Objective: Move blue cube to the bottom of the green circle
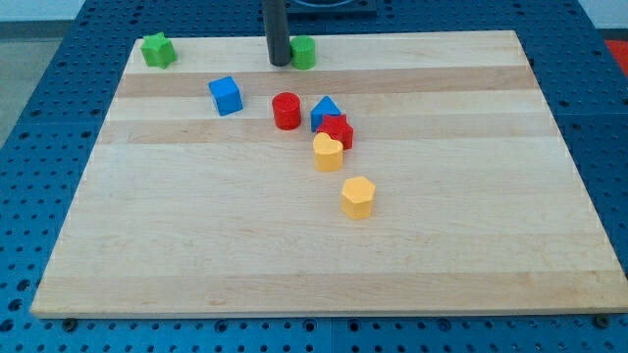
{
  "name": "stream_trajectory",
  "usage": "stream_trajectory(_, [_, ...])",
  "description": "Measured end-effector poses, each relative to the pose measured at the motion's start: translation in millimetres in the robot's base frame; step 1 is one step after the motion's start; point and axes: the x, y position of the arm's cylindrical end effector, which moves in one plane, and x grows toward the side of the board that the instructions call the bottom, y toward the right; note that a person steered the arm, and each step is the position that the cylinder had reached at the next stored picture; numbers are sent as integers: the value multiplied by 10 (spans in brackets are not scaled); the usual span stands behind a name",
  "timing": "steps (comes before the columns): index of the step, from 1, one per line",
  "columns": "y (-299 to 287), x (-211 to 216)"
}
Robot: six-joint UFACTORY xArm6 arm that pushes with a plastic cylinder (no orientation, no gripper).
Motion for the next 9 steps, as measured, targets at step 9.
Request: stream_trajectory(9, [-70,895])
